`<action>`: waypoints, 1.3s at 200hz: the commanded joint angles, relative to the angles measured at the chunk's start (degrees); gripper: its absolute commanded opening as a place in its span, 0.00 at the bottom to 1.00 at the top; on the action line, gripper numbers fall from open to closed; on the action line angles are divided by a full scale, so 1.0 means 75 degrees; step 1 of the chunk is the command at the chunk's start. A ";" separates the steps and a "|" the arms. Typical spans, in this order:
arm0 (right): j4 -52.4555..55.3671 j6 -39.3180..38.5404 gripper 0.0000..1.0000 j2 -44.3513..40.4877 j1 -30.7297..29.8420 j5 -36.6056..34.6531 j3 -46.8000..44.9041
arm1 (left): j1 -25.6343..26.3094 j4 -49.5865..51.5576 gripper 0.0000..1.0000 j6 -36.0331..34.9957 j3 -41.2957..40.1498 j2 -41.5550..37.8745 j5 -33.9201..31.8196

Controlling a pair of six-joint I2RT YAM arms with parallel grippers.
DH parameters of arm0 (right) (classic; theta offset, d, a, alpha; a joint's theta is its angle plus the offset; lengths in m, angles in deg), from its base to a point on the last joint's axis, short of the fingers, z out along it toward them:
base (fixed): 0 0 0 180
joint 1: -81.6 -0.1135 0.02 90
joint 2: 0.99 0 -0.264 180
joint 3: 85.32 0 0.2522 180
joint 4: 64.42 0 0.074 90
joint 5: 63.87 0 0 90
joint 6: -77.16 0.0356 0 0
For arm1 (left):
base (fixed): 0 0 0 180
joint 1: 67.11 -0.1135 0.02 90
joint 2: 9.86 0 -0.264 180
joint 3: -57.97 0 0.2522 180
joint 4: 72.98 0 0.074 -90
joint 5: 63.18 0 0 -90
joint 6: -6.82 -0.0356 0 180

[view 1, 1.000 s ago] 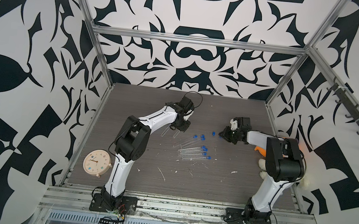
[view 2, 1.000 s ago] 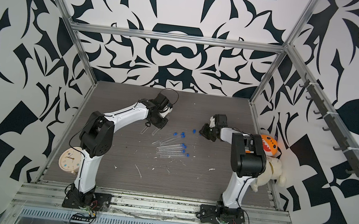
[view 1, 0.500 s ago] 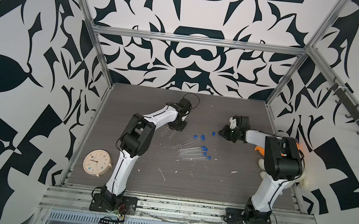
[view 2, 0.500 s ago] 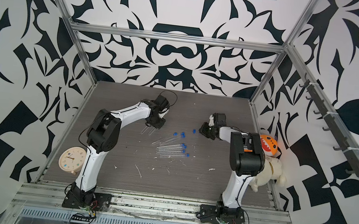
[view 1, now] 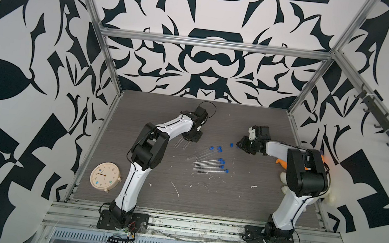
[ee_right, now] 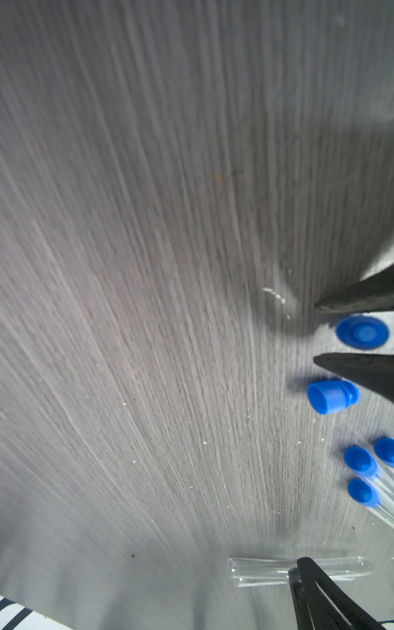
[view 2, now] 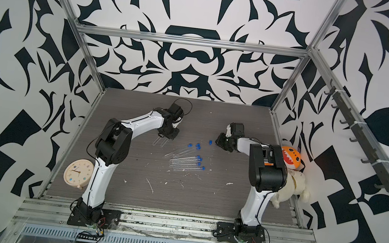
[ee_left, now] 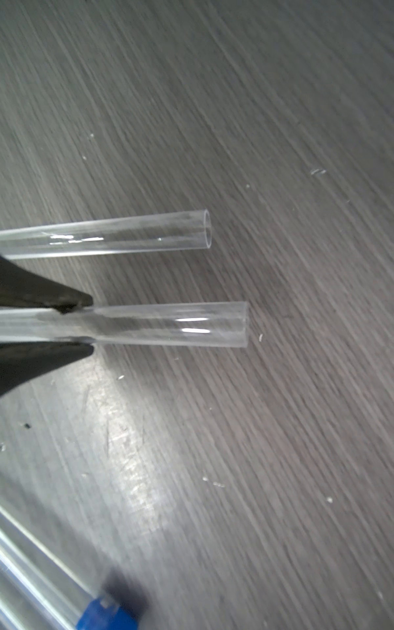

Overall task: Remove stoppers from test tubes
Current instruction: Place the test tube at the center of the board.

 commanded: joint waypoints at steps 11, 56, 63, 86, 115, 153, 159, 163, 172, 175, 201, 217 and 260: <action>0.0239 -0.0019 0.25 -0.0503 -0.0039 -0.0102 -0.0024 | 0.0010 0.0222 0.12 0.0058 0.0070 0.0209 0.0003; 0.0579 -0.0232 0.27 -0.1075 -0.0044 -0.0399 0.0040 | 0.0034 0.0217 0.18 0.0081 0.0034 0.0231 -0.0012; 0.0631 -0.0264 0.27 -0.1198 -0.0039 -0.0455 0.0056 | 0.0028 0.0222 0.19 0.0082 0.0042 0.0226 -0.0002; 0.0815 -0.0393 0.28 -0.1554 -0.0061 -0.0621 0.0105 | 0.0045 0.0256 0.25 0.0060 0.0112 0.0266 0.0011; 0.0849 -0.0427 0.29 -0.1868 -0.0062 -0.0641 0.0055 | 0.0098 0.0310 0.31 0.0035 0.0191 0.0303 0.0037; 0.1015 -0.0566 0.29 -0.2170 -0.0093 -0.0765 0.0043 | 0.0173 0.0393 0.34 0.0023 0.0299 0.0214 -0.0119; 0.1069 -0.0611 0.29 -0.2220 -0.0093 -0.0809 0.0054 | 0.0185 0.0451 0.38 0.0023 0.0348 0.0170 -0.0159; 0.1102 -0.0645 0.29 -0.2238 -0.0100 -0.0825 0.0065 | 0.0186 0.0487 0.42 0.0023 0.0396 0.0136 -0.0181; 0.1151 -0.0687 0.29 -0.2299 -0.0106 -0.0839 0.0058 | 0.0208 0.0497 0.52 0.0017 0.0481 0.0035 -0.0216; 0.1170 -0.0698 0.29 -0.2316 -0.0100 -0.0840 0.0058 | 0.0218 0.0497 0.55 0.0003 0.0511 -0.0006 -0.0242; 0.1192 -0.0720 0.30 -0.2496 -0.0103 -0.0874 -0.0099 | 0.0331 0.0904 0.64 -0.0134 0.0710 -0.0353 -0.0463; 0.1177 -0.0751 0.30 -0.2589 -0.0137 -0.0863 -0.0234 | 0.0468 0.1024 0.65 -0.0254 0.0640 -0.0638 -0.0379; 0.0177 -0.0925 0.34 -0.2657 -0.0384 0.0422 -0.0828 | 0.1006 0.0642 0.57 -0.0420 -0.0328 -0.1234 0.0470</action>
